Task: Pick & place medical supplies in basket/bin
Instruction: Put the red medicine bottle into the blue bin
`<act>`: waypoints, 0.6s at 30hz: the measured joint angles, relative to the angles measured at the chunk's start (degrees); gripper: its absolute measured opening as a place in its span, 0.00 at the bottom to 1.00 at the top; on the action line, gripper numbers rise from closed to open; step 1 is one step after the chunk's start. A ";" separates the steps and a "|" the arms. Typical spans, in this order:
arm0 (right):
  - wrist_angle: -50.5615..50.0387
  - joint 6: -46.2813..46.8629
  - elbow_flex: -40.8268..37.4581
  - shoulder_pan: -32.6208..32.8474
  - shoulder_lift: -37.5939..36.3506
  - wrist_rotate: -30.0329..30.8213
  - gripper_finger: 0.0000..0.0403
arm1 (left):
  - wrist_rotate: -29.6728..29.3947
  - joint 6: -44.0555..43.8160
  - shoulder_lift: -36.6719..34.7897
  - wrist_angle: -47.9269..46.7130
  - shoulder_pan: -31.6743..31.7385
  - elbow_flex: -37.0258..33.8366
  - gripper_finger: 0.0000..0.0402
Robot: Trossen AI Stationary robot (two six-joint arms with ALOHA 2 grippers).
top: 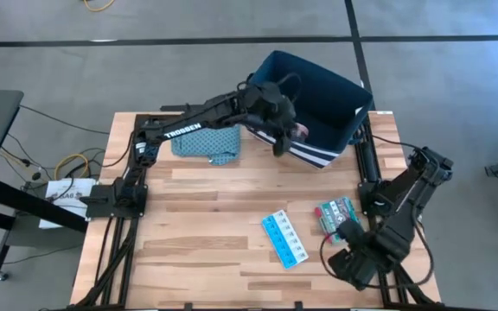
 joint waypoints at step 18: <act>2.21 10.66 -0.01 6.28 12.57 -1.36 0.53 | -0.15 7.79 -1.73 -0.55 -9.22 0.11 0.48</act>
